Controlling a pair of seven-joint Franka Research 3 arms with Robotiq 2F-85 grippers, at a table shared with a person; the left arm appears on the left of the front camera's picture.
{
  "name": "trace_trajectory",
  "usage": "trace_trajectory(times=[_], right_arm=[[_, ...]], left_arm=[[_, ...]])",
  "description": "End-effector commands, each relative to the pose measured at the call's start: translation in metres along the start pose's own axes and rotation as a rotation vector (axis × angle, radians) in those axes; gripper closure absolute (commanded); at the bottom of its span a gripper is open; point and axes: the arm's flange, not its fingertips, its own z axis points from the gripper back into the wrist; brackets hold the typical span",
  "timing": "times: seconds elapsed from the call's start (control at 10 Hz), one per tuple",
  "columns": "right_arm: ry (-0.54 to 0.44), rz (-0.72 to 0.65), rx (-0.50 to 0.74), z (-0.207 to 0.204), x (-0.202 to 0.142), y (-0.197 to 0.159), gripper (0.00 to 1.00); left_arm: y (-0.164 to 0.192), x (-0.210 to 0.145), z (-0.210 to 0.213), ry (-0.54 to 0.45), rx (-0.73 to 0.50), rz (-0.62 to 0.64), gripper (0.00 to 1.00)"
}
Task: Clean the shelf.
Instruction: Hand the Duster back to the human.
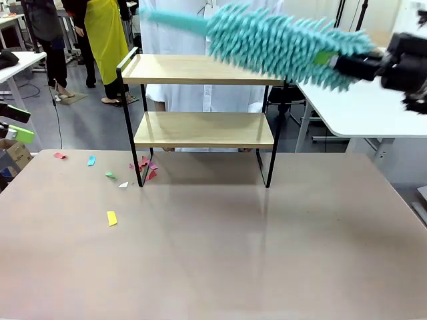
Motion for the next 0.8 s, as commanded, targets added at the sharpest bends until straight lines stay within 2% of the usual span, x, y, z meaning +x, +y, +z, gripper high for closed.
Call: trace_trajectory(times=[0.0,0.3,0.5,0.7], right_arm=[[-0.054,0.014,-0.223,0.013,0.007,0.005,0.84],[-0.116,0.047,-0.587,0.069,0.019,-0.003,0.84],[-0.126,0.022,-0.751,0.100,0.009,-0.006,0.84],[-0.100,0.012,-0.847,0.115,-0.004,-0.011,0.84]], left_arm=[[0.001,0.000,0.001,-0.017,-0.009,-0.011,0.00],[0.001,0.000,0.001,-0.017,-0.009,-0.011,0.00],[0.001,0.000,0.001,-0.017,-0.009,-0.011,0.00],[0.001,0.000,0.001,-0.017,-0.009,-0.011,0.00]])
